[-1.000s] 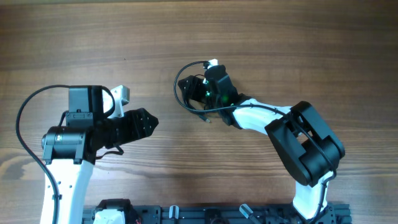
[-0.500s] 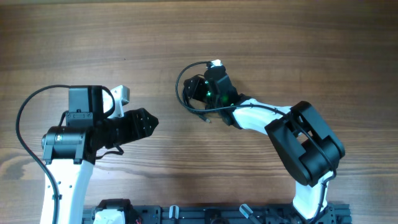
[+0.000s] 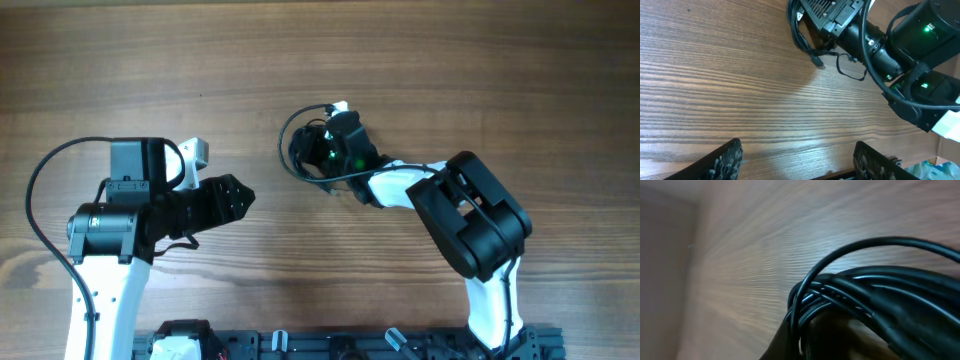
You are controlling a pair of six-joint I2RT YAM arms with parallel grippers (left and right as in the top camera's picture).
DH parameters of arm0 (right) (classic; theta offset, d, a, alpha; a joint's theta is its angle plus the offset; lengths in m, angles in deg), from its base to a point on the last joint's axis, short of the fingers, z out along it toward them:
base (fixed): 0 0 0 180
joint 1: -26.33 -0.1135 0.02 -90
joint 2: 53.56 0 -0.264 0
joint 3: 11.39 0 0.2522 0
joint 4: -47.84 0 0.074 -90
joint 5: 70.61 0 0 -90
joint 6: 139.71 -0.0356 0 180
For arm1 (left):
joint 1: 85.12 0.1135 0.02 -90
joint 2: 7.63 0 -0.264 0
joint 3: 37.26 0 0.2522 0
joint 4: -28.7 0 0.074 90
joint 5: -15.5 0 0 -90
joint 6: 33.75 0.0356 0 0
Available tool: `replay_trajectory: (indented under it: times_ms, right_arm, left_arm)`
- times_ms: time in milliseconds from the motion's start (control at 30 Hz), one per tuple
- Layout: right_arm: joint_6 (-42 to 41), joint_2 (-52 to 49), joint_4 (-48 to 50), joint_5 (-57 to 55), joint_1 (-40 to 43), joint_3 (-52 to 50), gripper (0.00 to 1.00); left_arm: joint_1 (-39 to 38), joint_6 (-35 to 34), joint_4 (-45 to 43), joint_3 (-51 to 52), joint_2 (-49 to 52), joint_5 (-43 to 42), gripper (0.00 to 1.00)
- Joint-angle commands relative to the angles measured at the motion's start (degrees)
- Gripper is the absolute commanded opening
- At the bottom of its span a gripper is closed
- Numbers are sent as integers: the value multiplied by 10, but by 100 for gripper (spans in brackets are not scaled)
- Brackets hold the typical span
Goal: Untangle cables
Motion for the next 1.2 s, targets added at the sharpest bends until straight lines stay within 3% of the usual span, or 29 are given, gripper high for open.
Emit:
replay_trajectory:
  times_ms: [0,233,633,933,967,1000,1067,1100,1167]
  right_arm:
    - [11,3,28,105,-1,1,5]
    - [22,136,-73,148,-1,1,5]
    - [203,387,-386,61,-1,1,5]
    - [228,416,-633,-35,-1,1,4]
    - [223,416,-649,-61,-1,1,8]
    - [194,416,-674,-111,-1,1,48]
    - [85,415,-735,-240,0,1,100]
    - [46,415,-761,-283,6,1,100]
    - [48,415,-770,-264,21,1,100]
  left_arm:
    - [-3,5,0,-11,-5,1,73]
    - [-3,5,0,-11,-5,1,73]
    - [-3,5,0,-11,-5,-12,73]
    - [-3,5,0,-11,-5,-12,73]
    - [-3,5,0,-11,-5,-12,73]
    - [-3,5,0,-11,-5,-12,74]
    - [-3,5,1,-11,-5,-12,74]
    - [-3,5,0,-11,-5,-12,75]
    - [-3,5,0,-11,-5,-12,77]
